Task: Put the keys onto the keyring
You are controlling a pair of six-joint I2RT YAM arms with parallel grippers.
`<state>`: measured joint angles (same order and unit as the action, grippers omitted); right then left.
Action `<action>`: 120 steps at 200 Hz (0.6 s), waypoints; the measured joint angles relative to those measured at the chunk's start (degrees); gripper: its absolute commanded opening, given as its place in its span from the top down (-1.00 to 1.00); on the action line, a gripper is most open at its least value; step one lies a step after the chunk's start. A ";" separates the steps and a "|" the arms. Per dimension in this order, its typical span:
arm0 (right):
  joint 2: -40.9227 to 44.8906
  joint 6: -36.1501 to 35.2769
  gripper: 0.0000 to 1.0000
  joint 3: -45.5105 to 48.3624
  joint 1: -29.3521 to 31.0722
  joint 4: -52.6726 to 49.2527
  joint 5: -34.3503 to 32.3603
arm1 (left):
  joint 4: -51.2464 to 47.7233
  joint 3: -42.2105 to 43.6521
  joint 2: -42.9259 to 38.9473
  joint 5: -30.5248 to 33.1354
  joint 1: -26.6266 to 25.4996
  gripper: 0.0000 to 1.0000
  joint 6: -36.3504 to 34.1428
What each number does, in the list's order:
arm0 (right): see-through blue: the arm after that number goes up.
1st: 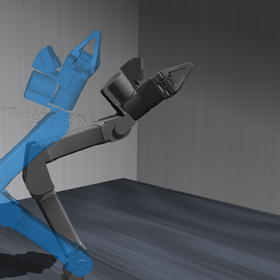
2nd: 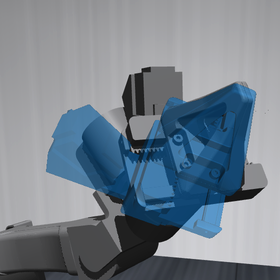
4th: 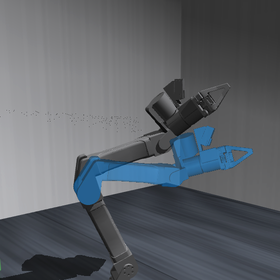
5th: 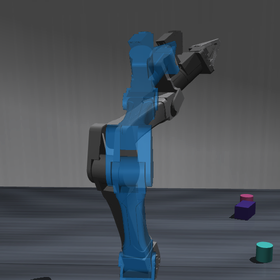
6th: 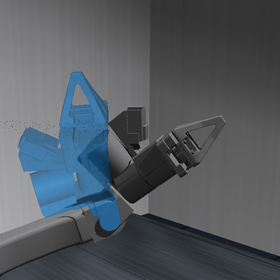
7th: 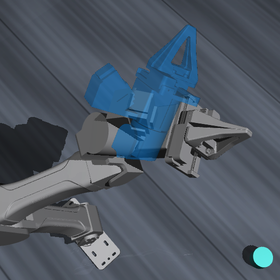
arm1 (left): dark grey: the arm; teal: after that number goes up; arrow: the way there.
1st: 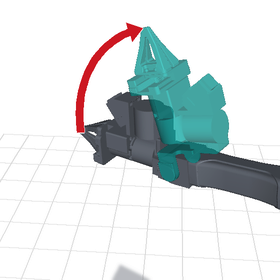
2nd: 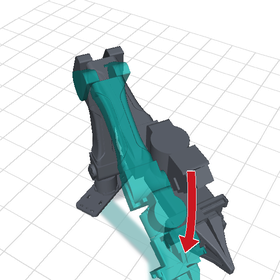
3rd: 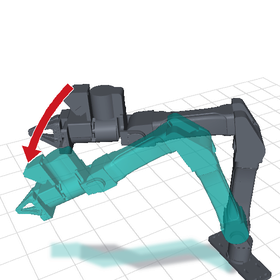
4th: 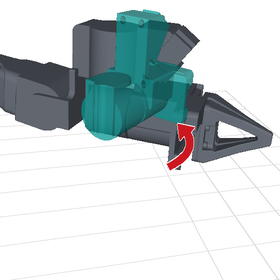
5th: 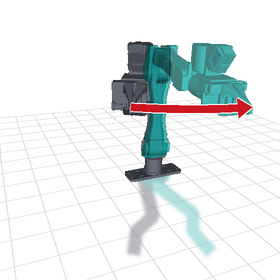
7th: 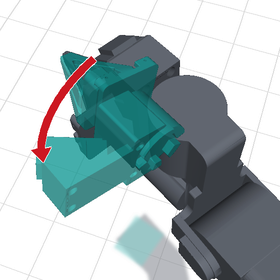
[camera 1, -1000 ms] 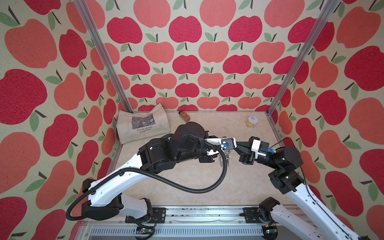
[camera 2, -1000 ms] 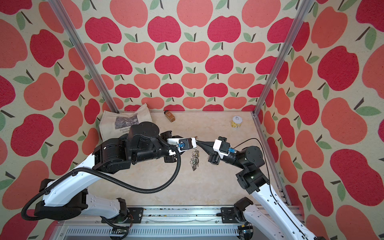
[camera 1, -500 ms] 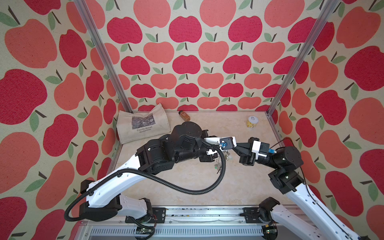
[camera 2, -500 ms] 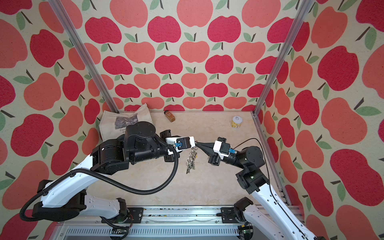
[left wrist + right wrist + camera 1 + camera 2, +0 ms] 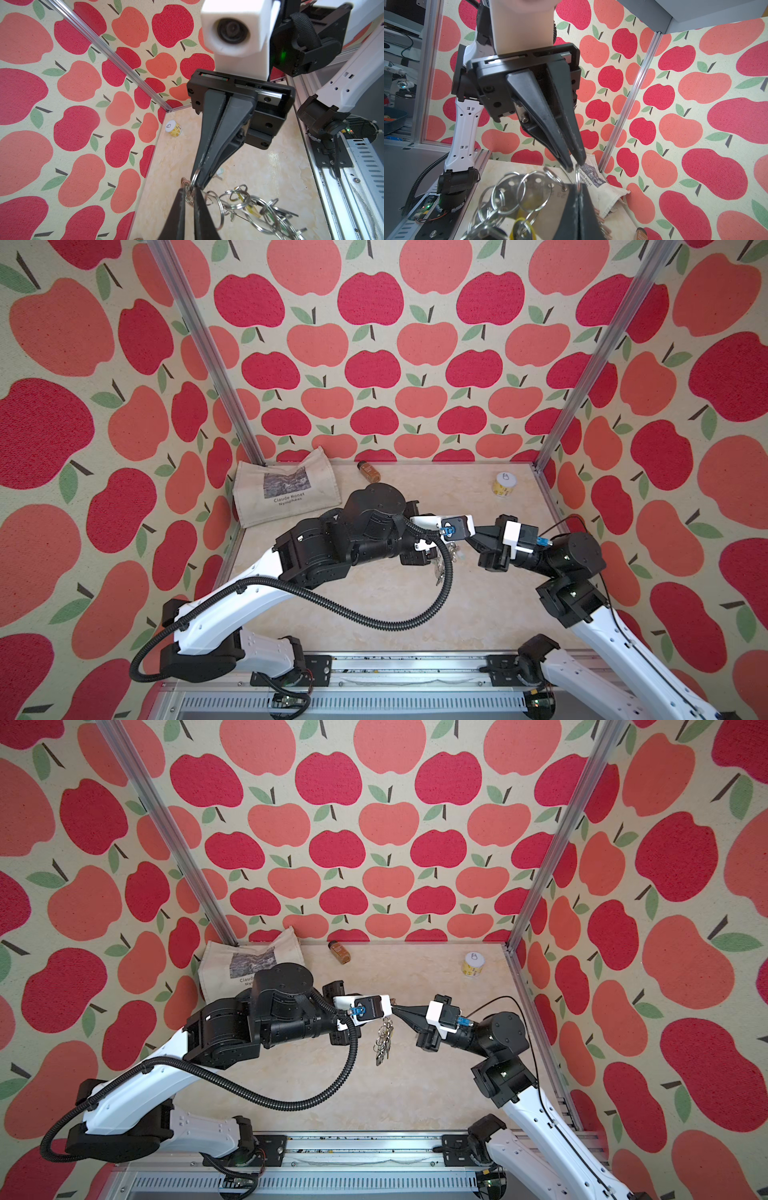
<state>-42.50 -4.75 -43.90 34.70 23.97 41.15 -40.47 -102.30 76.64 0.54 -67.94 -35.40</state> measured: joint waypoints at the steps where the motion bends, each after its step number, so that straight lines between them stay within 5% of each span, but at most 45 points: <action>1: 0.00 -0.02 1.00 0.00 0.00 0.00 0.02 | -0.02 0.00 0.00 0.02 0.00 0.72 0.00; 65: 0.00 0.00 1.00 0.00 0.00 0.00 0.57 | 0.00 0.04 0.35 0.02 0.00 0.72 0.00; 120: 0.02 0.22 1.00 -0.02 -0.11 0.00 0.52 | -0.02 0.04 0.55 -0.04 0.00 0.91 -0.04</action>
<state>-42.48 -4.54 -43.92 34.59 23.97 41.67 -40.49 -102.26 77.19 0.49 -67.94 -35.44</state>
